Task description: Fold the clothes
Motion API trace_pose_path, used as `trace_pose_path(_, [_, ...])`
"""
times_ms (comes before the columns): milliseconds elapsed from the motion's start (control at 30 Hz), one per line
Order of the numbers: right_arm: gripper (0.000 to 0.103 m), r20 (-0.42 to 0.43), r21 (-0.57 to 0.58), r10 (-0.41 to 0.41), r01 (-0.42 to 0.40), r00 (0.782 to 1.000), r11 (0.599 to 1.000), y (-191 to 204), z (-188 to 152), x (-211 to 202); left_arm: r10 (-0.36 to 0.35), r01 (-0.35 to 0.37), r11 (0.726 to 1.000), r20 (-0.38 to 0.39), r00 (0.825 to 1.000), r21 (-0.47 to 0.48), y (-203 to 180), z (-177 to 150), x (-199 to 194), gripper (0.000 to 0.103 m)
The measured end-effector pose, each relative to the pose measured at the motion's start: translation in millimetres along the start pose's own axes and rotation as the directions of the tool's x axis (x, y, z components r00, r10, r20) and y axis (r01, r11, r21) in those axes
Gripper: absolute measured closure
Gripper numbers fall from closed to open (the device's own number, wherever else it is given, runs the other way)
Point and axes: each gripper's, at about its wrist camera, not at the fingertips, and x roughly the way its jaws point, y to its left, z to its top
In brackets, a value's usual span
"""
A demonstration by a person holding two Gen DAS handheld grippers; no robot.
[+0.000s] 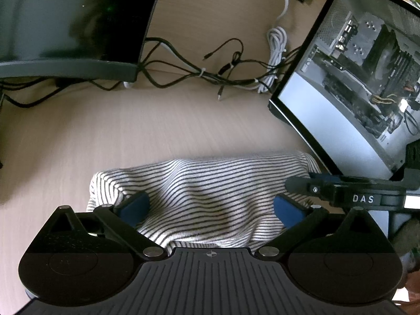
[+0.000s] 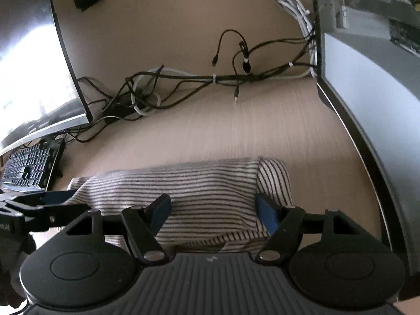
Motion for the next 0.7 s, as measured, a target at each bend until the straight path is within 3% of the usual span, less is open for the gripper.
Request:
trace_pose_path(200, [0.025,-0.005,-0.001,0.001,-0.001,1.000,1.000,1,-6,-1,0.018,-0.018,1.000,-0.016,1.000,-0.006,-5,6,-3,0.000])
trace_pose_path(400, [0.025,-0.003,0.007,-0.003,0.003,1.000,1.000,3,-8,-2,0.029,-0.029,1.000,0.014,0.999,-0.009,-21,7,-43,0.000])
trace_pose_path(500, [0.025,-0.001,0.009,-0.006,0.006,1.000,1.000,5,-9,-2,0.090,-0.090,0.996,-0.042,0.995,0.000,-16,0,-35,0.012])
trace_pose_path(533, [0.025,-0.001,0.010,-0.007,0.007,1.000,1.000,6,-10,-2,0.116,-0.117,0.993,-0.062,0.991,-0.015,-10,-2,-27,0.027])
trace_pose_path(567, [0.025,-0.002,0.008,-0.008,0.008,1.000,1.000,6,-10,-2,0.142,-0.145,0.989,-0.083,0.986,-0.031,-3,-5,-19,0.031])
trace_pose_path(700, [0.025,-0.017,-0.022,-0.008,0.007,1.000,1.000,10,-10,-2,0.143,-0.146,0.987,-0.042,0.989,-0.066,11,3,-10,0.032])
